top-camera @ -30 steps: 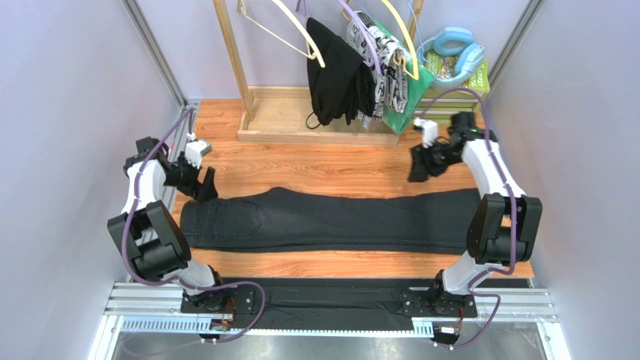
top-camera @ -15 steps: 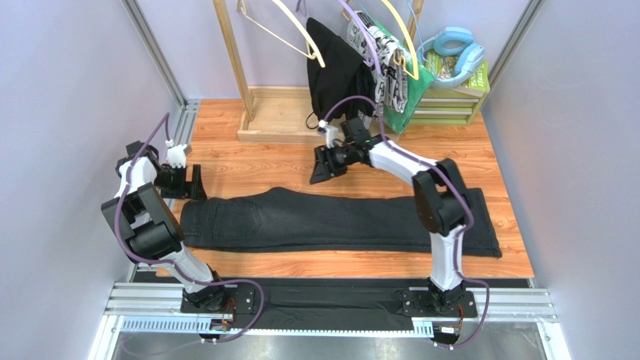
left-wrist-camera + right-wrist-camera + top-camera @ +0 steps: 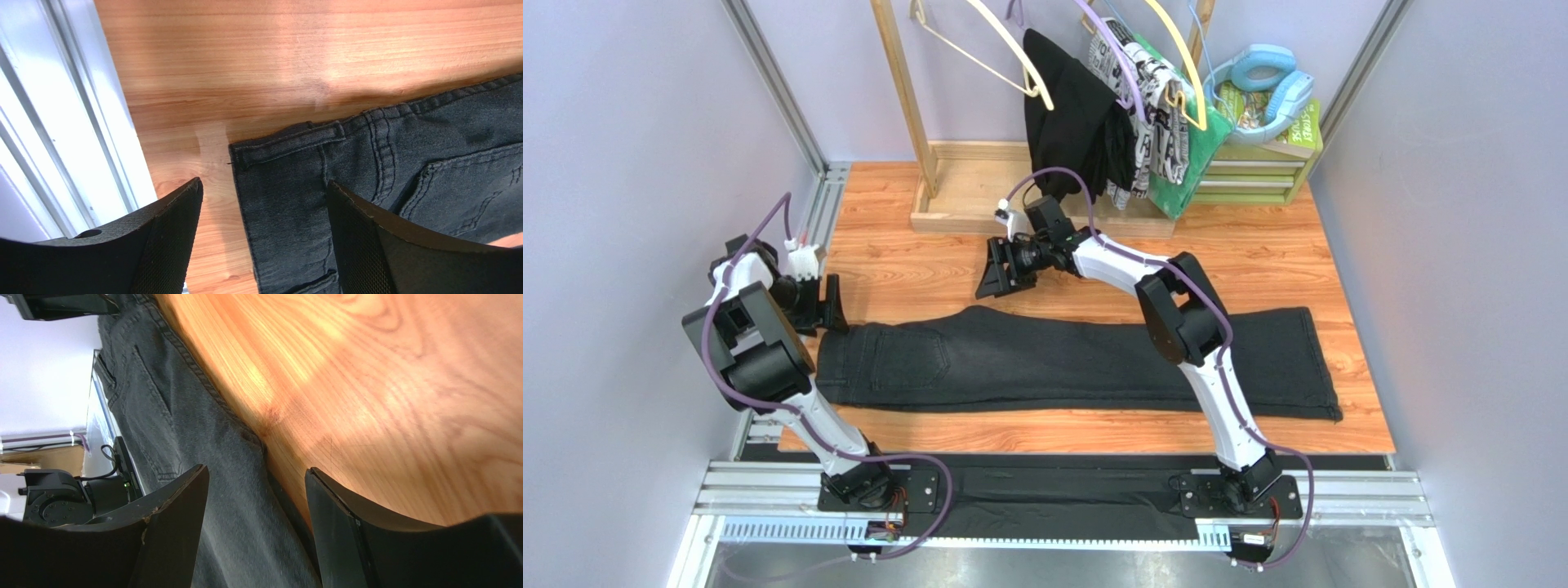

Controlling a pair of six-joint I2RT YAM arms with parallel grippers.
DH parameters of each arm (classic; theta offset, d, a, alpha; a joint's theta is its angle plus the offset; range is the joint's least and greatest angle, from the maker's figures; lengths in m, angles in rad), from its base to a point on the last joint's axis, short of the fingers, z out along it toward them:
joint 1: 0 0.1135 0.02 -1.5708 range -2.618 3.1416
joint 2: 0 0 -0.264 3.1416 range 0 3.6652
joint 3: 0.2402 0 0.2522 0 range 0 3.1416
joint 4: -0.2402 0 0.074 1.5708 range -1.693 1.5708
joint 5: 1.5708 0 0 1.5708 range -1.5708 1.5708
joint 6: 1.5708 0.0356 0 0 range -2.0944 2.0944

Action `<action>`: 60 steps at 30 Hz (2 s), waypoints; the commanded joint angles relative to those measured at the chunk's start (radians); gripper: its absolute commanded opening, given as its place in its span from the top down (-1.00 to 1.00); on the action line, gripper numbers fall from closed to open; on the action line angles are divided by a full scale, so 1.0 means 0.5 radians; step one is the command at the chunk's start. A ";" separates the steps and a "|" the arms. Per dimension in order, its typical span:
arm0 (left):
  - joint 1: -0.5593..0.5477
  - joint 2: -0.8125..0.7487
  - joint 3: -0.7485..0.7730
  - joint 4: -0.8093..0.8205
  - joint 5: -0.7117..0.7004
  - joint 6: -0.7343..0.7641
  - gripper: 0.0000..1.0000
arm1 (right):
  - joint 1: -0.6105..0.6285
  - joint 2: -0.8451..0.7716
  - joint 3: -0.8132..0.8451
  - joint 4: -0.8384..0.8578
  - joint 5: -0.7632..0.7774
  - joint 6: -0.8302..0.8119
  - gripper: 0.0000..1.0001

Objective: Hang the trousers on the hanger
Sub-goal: Fold the trousers

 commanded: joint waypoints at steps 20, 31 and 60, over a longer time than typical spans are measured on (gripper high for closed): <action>0.096 -0.037 0.082 0.201 0.357 -0.135 1.00 | -0.096 0.211 0.439 0.071 0.036 0.087 1.00; 0.096 -0.230 0.230 0.063 0.633 0.219 -0.26 | -0.173 -0.199 0.208 -0.729 0.094 -0.769 -0.75; -1.490 -0.831 -0.908 0.102 0.247 1.507 -0.27 | -0.406 -1.669 -1.840 -1.084 0.873 -2.141 -0.07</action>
